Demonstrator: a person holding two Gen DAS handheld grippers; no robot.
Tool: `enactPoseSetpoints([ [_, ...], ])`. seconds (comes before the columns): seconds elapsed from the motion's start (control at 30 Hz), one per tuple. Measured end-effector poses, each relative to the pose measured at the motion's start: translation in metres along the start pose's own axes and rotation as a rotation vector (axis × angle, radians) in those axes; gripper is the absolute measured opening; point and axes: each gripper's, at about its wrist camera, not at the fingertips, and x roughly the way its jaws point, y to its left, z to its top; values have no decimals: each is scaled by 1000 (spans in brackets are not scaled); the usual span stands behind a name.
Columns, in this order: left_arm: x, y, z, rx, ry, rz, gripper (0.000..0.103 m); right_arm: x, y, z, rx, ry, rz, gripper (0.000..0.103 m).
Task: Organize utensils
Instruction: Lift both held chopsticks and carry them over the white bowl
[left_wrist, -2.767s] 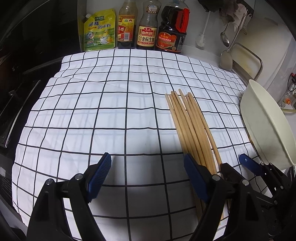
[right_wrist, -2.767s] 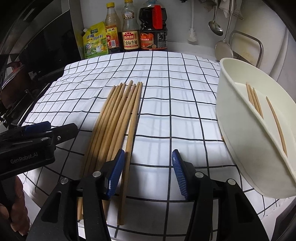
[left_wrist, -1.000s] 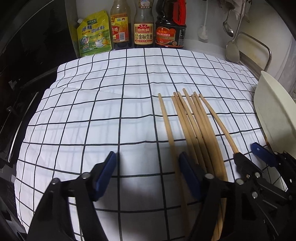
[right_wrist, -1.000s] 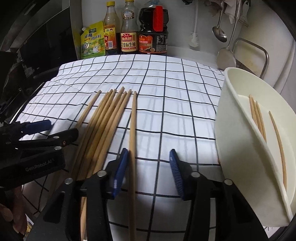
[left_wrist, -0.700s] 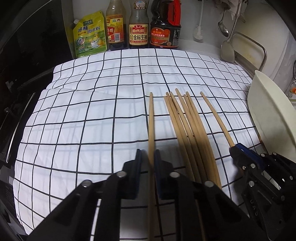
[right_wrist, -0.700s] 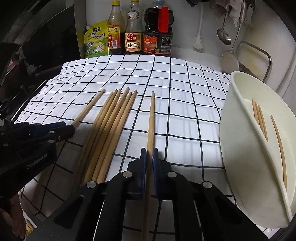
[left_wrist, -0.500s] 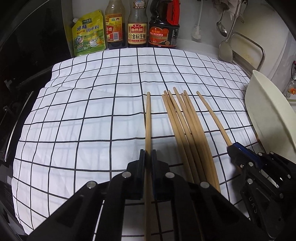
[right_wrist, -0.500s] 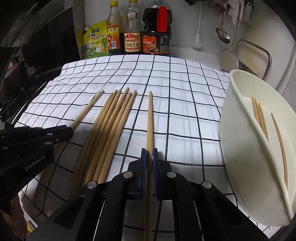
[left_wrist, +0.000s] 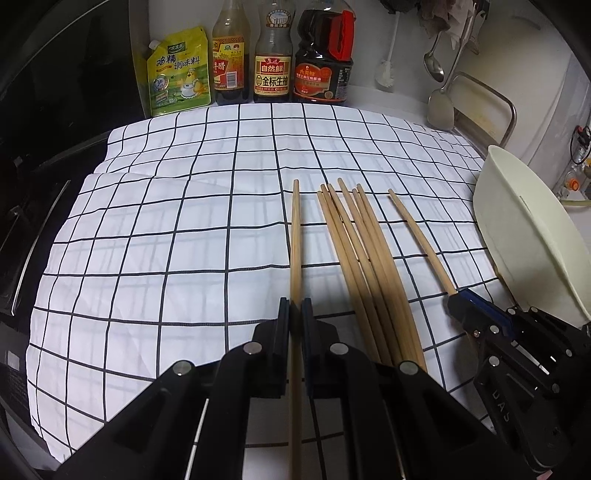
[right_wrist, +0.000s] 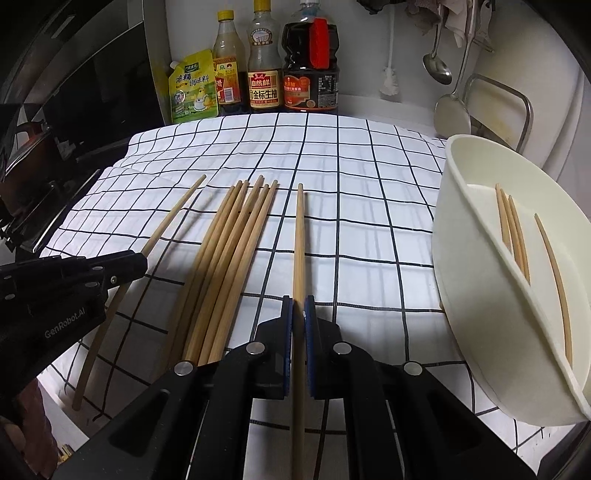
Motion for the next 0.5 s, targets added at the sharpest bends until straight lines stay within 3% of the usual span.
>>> enactPoseSetpoints([
  [0.5,-25,8,1,-31,-36,-44,7,-24,6,2,2,-38,4,6],
])
